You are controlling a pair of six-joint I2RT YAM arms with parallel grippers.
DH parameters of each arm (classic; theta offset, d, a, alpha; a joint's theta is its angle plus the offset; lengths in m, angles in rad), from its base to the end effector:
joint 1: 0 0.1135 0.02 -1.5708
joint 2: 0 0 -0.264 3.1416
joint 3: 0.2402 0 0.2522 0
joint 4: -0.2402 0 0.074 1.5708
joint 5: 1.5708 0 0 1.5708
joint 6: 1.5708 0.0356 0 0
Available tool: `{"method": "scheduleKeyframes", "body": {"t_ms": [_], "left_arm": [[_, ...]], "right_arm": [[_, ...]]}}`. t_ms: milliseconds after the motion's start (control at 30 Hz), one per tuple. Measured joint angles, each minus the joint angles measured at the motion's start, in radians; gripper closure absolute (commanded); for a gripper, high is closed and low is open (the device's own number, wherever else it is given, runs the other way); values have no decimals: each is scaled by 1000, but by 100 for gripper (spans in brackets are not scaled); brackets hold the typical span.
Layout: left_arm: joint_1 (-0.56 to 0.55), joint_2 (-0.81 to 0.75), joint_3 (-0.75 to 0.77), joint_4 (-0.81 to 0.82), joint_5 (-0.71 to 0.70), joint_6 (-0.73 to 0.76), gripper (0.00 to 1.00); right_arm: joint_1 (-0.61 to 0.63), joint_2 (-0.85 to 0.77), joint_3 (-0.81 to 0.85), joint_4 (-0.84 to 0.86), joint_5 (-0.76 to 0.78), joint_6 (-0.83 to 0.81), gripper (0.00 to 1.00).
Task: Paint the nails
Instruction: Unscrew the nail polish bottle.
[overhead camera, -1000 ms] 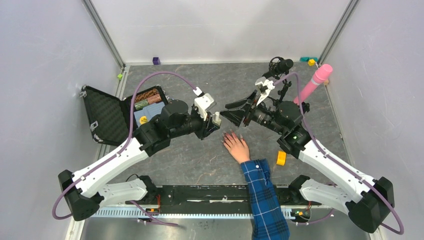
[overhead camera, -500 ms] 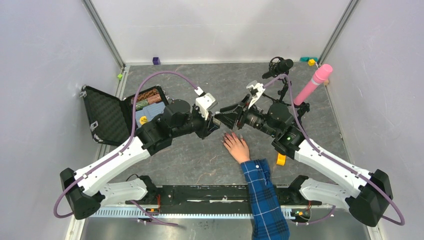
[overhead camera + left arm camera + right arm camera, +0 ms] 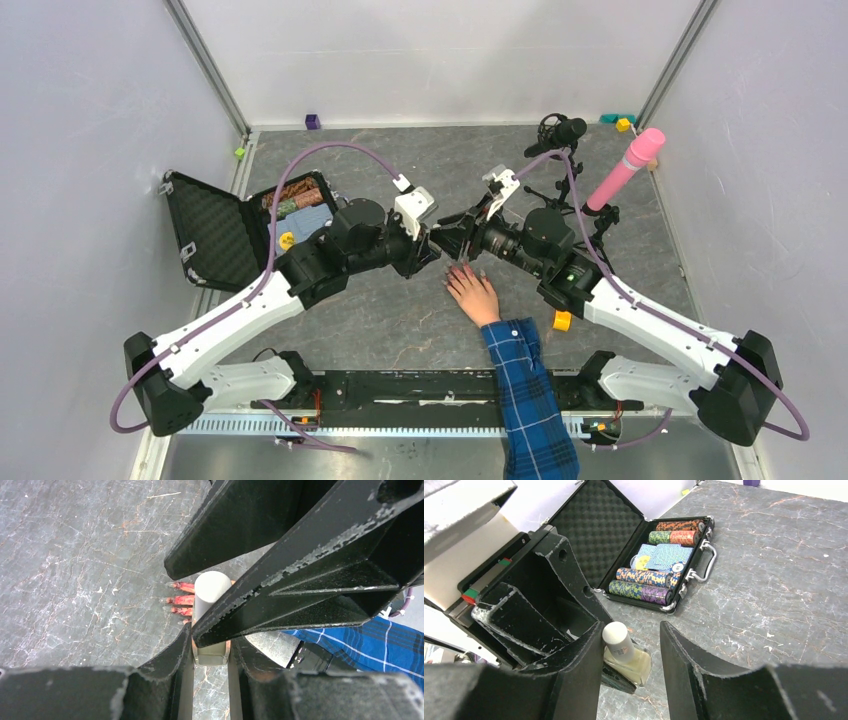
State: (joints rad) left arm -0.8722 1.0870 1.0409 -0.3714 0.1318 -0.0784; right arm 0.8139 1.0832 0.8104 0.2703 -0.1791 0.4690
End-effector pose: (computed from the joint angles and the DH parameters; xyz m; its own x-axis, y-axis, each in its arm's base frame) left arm 0.1537 -0.1903 0.3515 -0.3255 0.2668 -0.9071 0.8134 0.5682 -0.1247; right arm 0.1721 0.1915 0.3382 -0.3802 0.2453 -0.8918 -0.7464 0.4880 0.4524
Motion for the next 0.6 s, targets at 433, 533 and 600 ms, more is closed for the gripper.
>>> {"method": "scheduleKeyframes", "body": {"t_ms": [433, 533, 600], "left_arm": [[3, 14, 0, -10, 1, -8, 98], [14, 14, 0, -14, 32, -12, 98], [28, 14, 0, -9, 73, -13, 98]], "right_arm": [[6, 12, 11, -9, 6, -42, 100], [0, 11, 11, -18, -7, -56, 100], [-17, 7, 12, -18, -47, -61, 100]]}}
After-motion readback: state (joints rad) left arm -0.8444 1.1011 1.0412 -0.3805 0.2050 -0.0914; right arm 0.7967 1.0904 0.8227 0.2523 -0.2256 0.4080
